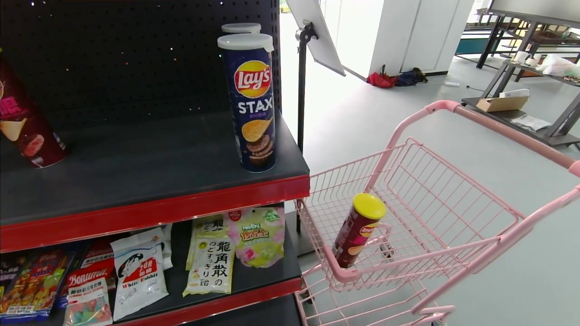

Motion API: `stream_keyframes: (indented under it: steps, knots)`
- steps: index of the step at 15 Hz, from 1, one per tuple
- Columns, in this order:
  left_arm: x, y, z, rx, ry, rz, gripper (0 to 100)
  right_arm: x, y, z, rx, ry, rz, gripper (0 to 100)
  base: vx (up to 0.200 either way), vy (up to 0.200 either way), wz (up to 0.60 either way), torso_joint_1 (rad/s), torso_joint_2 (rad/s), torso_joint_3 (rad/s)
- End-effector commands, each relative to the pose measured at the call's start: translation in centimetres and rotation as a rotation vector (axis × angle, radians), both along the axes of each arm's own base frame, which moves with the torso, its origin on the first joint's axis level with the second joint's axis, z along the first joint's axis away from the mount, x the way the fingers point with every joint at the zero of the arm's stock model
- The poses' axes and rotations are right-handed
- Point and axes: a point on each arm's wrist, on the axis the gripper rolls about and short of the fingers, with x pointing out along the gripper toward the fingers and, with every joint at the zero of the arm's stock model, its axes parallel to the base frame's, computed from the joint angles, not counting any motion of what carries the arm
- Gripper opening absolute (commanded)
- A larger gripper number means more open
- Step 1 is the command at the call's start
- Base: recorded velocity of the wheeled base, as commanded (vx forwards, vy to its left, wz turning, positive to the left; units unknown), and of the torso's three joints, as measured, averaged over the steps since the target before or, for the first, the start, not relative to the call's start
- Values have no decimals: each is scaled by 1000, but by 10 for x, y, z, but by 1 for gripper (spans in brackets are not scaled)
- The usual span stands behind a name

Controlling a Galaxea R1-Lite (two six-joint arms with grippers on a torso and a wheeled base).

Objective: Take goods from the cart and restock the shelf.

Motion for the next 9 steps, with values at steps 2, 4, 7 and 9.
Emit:
stream_keyframes:
  steps: [2, 4, 7, 9]
  knots:
    - [0, 0, 0, 0, 0, -2, 100, 1, 0, 1, -3, 12, 0, 100, 0, 0, 0, -90, 295, 202]
    - [0, 0, 0, 0, 0, -2, 100, 0, 0, 0, -5, -2, 1, 100, 0, 0, 0, -29, 100, 68]
    - [0, 0, 0, 0, 0, -2, 100, 32, 1, 145, 103, -45, 86, 100, 0, 0, 0, 0, 0, 0]
    - [0, 0, 0, 0, 0, -1, 100, 87, 11, 171, 104, 101, 252, 100, 0, 0, 0, 0, 0, 0]
